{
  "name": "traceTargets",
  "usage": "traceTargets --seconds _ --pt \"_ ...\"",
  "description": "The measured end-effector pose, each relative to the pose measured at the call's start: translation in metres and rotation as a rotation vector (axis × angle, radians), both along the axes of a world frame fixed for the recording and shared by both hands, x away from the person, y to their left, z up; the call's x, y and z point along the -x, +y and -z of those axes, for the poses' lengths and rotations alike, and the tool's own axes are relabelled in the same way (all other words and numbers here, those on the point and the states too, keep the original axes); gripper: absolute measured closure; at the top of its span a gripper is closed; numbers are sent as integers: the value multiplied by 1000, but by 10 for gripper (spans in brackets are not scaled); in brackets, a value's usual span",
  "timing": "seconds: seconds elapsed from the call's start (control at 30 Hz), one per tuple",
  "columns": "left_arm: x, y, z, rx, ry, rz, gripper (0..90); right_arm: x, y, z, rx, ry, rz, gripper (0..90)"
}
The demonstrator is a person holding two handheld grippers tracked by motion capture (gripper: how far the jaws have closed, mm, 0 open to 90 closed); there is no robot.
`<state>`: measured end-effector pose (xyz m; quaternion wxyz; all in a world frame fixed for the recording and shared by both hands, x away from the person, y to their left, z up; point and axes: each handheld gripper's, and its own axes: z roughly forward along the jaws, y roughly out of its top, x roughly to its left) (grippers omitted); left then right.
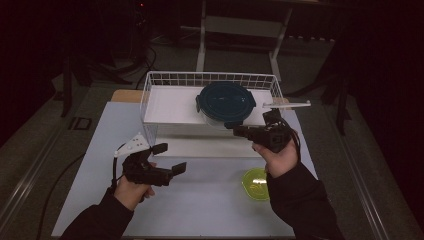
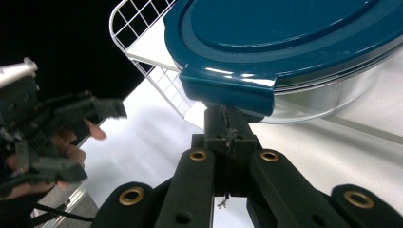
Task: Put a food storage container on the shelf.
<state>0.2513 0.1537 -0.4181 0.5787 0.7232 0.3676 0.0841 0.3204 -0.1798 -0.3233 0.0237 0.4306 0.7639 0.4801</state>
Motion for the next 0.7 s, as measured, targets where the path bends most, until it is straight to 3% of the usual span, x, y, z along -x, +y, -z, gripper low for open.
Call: traceTargets --seconds 0.1,0.3,0.7 --pt "6 1 15 14 40 11 26 -1 1 0 2 1 1 898" --pt "18 2 45 -31 74 9 26 -8 5 3 10 12 11 898" --pt "29 0 67 -71 46 -3 26 -24 9 3 11 19 43 898"
